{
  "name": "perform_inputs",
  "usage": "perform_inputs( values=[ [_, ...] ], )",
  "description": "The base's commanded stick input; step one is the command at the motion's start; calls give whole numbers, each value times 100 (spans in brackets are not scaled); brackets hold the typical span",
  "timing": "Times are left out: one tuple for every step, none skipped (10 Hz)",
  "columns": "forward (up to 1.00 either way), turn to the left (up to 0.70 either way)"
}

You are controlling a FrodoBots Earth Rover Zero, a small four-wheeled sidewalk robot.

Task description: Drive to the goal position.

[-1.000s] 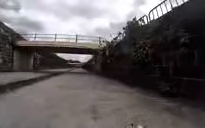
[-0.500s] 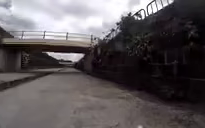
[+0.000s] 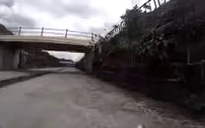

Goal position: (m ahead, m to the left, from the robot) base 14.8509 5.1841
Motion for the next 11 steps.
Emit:
perform_inputs(
  values=[
    [100,13],
    [100,28],
    [100,0],
    [100,0],
    [100,0],
    [100,0],
    [100,0],
    [100,0],
    [100,0],
    [100,0],
    [100,7]
  ],
)
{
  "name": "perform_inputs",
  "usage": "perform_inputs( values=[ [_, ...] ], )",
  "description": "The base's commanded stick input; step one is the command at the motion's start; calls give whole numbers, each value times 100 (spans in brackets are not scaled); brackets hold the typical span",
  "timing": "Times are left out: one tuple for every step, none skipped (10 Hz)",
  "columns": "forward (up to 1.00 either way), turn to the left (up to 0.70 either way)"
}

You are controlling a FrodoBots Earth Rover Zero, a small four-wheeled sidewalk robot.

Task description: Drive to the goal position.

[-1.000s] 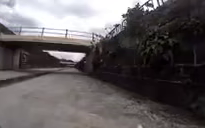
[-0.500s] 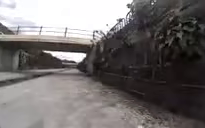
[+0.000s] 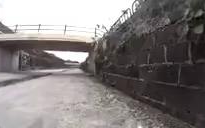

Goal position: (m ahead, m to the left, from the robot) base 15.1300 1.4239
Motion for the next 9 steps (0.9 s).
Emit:
perform_inputs(
  values=[
    [100,21],
    [100,36],
    [100,12],
    [100,6],
    [100,0],
    [100,0],
    [100,0],
    [100,0],
    [100,0]
  ],
)
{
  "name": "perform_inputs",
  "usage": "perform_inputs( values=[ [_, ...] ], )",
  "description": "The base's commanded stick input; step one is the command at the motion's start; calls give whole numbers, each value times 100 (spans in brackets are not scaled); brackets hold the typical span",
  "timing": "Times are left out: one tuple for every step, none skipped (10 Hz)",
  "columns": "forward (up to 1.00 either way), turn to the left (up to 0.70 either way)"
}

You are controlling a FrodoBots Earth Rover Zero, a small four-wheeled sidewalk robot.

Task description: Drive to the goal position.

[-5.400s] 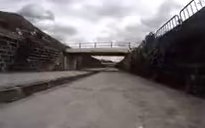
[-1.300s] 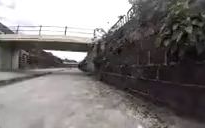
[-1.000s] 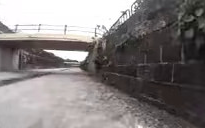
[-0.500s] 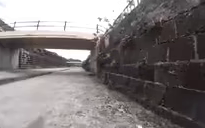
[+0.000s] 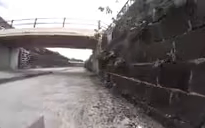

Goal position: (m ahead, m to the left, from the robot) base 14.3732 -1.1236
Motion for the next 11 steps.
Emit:
perform_inputs(
  values=[
    [100,0],
    [100,12],
    [100,28],
    [100,40],
    [100,40],
    [100,40],
    [100,29],
    [100,13],
    [100,0],
    [100,0],
    [100,0]
  ],
)
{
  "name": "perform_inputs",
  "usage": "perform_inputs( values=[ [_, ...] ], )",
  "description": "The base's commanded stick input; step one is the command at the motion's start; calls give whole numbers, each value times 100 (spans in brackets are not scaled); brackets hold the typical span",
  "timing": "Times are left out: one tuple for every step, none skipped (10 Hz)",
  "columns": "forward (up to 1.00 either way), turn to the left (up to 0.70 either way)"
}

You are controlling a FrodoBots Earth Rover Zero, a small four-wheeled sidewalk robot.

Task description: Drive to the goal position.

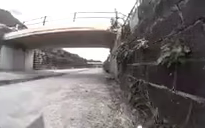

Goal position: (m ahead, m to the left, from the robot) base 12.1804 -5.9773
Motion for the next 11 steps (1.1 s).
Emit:
perform_inputs(
  values=[
    [100,0],
    [100,0],
    [100,0],
    [100,0],
    [100,0],
    [100,0],
    [100,0],
    [100,0],
    [100,-4],
    [100,-20],
    [100,-36]
  ],
)
